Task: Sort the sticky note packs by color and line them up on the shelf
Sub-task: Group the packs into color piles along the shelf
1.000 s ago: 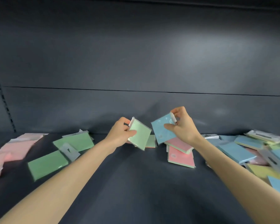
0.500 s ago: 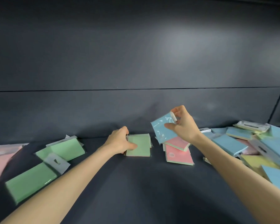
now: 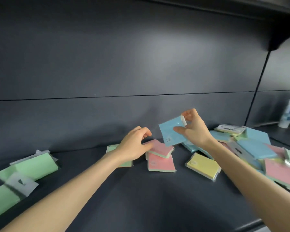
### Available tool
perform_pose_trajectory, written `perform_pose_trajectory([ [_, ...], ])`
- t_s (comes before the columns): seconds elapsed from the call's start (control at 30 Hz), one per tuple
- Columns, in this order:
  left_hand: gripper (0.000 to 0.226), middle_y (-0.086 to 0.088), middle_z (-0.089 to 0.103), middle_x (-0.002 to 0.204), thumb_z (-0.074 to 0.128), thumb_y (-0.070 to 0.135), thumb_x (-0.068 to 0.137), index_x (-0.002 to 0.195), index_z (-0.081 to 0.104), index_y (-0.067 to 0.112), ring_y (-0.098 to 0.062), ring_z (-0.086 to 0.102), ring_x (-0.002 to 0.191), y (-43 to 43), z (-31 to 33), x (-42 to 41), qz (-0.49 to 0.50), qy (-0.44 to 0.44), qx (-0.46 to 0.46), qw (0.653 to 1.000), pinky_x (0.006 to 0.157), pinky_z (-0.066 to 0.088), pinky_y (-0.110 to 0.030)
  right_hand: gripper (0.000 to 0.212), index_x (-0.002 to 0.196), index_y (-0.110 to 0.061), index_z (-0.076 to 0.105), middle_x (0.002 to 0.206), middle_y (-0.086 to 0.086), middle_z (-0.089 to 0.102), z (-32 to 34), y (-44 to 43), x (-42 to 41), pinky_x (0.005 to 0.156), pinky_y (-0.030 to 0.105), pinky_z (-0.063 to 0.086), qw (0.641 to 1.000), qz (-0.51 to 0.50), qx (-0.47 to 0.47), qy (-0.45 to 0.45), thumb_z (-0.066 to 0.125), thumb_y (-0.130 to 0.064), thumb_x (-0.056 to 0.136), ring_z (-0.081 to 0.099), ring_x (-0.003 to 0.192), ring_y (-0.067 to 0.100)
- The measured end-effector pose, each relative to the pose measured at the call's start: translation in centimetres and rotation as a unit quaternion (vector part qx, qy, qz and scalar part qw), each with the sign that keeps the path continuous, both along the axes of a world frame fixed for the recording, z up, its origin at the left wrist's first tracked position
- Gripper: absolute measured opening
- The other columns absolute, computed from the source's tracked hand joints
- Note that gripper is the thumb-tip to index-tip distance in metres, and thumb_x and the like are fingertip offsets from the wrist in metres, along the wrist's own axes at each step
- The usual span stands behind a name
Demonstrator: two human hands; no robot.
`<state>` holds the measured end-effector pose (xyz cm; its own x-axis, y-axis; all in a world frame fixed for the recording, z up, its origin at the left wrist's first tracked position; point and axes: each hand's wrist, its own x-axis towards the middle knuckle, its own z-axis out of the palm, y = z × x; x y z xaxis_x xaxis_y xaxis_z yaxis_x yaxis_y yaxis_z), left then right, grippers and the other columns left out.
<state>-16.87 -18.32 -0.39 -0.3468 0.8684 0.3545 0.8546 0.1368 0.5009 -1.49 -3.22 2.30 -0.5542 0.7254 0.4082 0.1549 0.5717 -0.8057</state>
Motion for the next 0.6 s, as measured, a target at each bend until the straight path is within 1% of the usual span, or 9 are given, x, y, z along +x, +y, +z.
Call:
perform_pose_trajectory([
  [0.1, 0.046, 0.005, 0.051, 0.119, 0.064, 0.033, 0.087, 0.127, 0.049, 0.018, -0.011, 0.050, 0.106, 2.8, 1.0, 1.8, -0.026, -0.037, 0.013, 0.999, 0.086, 0.040, -0.022, 0.045, 0.104, -0.018, 0.042, 0.103, 0.000, 0.054, 0.3, 1.9, 1.2, 0.061, 0.026, 0.044, 1.000, 0.019, 0.012, -0.008, 0.076, -0.011, 0.076, 0.058, 0.081, 0.024],
  [0.17, 0.054, 0.006, 0.052, 0.121, 0.066, 0.036, 0.085, 0.131, 0.044, 0.019, -0.010, 0.052, 0.108, 4.9, 1.4, 3.2, -0.032, -0.067, 0.012, 0.997, 0.090, 0.041, -0.023, 0.046, 0.103, -0.020, 0.042, 0.103, -0.001, 0.054, 0.2, 3.5, 2.0, 0.062, 0.026, 0.041, 0.999, 0.035, 0.015, -0.016, 0.078, -0.014, 0.074, 0.057, 0.079, 0.024],
  [0.23, 0.056, 0.005, 0.056, 0.115, 0.069, 0.033, 0.084, 0.132, 0.043, 0.017, -0.010, 0.056, 0.101, 7.0, 1.6, 4.6, -0.030, -0.118, 0.017, 0.992, 0.089, 0.043, -0.023, 0.047, 0.101, -0.024, 0.042, 0.104, 0.000, 0.056, 0.2, 5.3, 2.9, 0.066, 0.028, 0.042, 0.998, 0.054, 0.011, -0.021, 0.079, -0.016, 0.073, 0.058, 0.081, 0.025],
  [0.3, 0.058, 0.003, 0.060, 0.104, 0.071, 0.030, 0.082, 0.131, 0.044, 0.014, -0.016, 0.062, 0.093, 9.0, 1.6, 5.5, -0.012, -0.171, 0.029, 0.985, 0.089, 0.049, -0.033, 0.045, 0.097, -0.026, 0.043, 0.104, 0.002, 0.058, 0.5, 7.0, 3.9, 0.066, 0.029, 0.044, 0.997, 0.070, 0.007, -0.032, 0.079, -0.014, 0.073, 0.060, 0.079, 0.023],
  [0.37, 0.049, 0.001, 0.061, 0.091, 0.074, 0.026, 0.080, 0.122, 0.054, 0.011, -0.023, 0.065, 0.086, 10.7, 1.6, 6.3, 0.003, -0.198, 0.039, 0.979, 0.089, 0.052, -0.043, 0.043, 0.097, -0.021, 0.044, 0.099, 0.002, 0.060, 0.7, 8.6, 4.7, 0.061, 0.024, 0.044, 0.995, 0.096, -0.002, -0.032, 0.078, -0.008, 0.074, 0.059, 0.072, 0.016],
  [0.4, 0.039, 0.000, 0.062, 0.085, 0.075, 0.024, 0.079, 0.113, 0.059, 0.010, -0.023, 0.065, 0.082, 11.5, 1.6, 6.6, 0.006, -0.207, 0.043, 0.977, 0.087, 0.053, -0.045, 0.043, 0.098, -0.018, 0.043, 0.097, 0.002, 0.061, 0.7, 9.5, 5.0, 0.056, 0.019, 0.044, 0.994, 0.106, -0.004, -0.036, 0.077, -0.007, 0.074, 0.059, 0.071, 0.013],
  [0.47, 0.024, -0.002, 0.063, 0.080, 0.074, 0.020, 0.080, 0.097, 0.062, 0.007, -0.020, 0.063, 0.074, 12.8, 1.6, 7.3, 0.015, -0.212, 0.048, 0.976, 0.084, 0.054, -0.047, 0.042, 0.095, -0.020, 0.043, 0.099, 0.005, 0.063, 0.5, 11.3, 5.4, 0.048, 0.014, 0.042, 0.991, 0.125, -0.002, -0.057, 0.077, -0.009, 0.074, 0.060, 0.072, 0.013],
  [0.53, 0.017, -0.004, 0.065, 0.080, 0.072, 0.015, 0.081, 0.088, 0.059, 0.007, -0.022, 0.065, 0.076, 13.8, 1.5, 7.9, 0.024, -0.227, 0.055, 0.972, 0.083, 0.055, -0.048, 0.040, 0.091, -0.023, 0.044, 0.101, 0.010, 0.064, 0.2, 12.8, 5.7, 0.051, 0.022, 0.047, 0.986, 0.145, -0.003, -0.081, 0.078, -0.014, 0.074, 0.063, 0.075, 0.019],
  [0.6, 0.013, -0.007, 0.067, 0.081, 0.069, 0.011, 0.083, 0.084, 0.056, 0.009, -0.025, 0.068, 0.078, 14.5, 1.6, 8.3, 0.032, -0.240, 0.064, 0.968, 0.080, 0.057, -0.046, 0.032, 0.089, -0.020, 0.050, 0.092, 0.009, 0.066, 0.1, 14.2, 5.8, 0.063, 0.035, 0.054, 0.980, 0.160, -0.001, -0.116, 0.078, -0.015, 0.074, 0.064, 0.077, 0.022],
])
